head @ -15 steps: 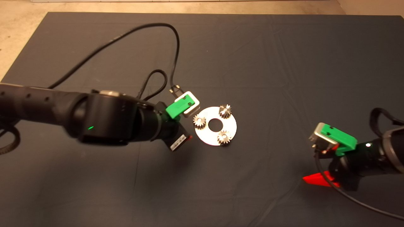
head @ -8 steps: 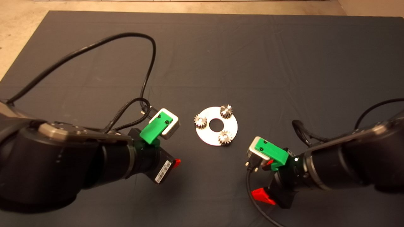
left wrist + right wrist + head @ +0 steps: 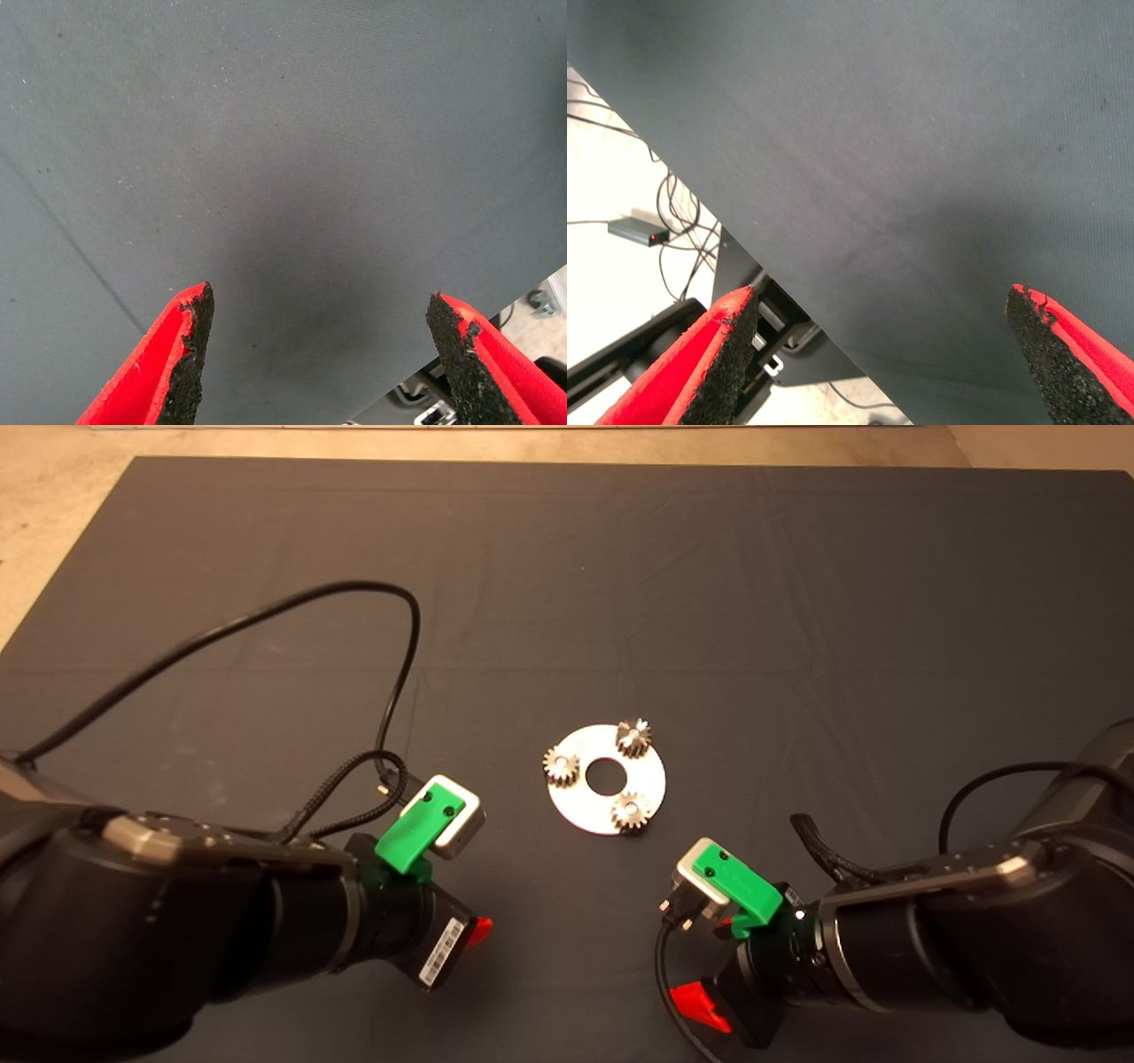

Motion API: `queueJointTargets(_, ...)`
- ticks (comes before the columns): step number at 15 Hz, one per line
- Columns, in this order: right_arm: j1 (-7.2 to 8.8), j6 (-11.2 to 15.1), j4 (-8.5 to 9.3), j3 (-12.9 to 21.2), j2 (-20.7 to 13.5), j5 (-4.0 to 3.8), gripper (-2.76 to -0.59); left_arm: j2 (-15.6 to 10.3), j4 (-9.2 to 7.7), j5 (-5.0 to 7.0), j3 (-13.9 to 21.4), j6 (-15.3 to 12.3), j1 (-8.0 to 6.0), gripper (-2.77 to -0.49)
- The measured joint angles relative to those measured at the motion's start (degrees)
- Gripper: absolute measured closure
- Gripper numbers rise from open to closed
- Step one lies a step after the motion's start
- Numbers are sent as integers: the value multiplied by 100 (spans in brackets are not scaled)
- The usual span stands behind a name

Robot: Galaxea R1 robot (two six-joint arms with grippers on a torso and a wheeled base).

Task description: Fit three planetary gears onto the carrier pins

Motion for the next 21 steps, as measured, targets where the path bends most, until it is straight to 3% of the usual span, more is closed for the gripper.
queueJointTargets(11, -44, 67, -32, 49, -15, 2, -207, 69, -46, 0, 20, -239, 78, -163)
queueJointTargets(16, -44, -76, -32, 60, -530, -26, -207, 193, -74, -2, 24, -386, 155, -163)
queueJointTargets(21, -44, -221, -23, 68, -642, -20, -207, 310, -90, 2, 37, -473, 193, -163)
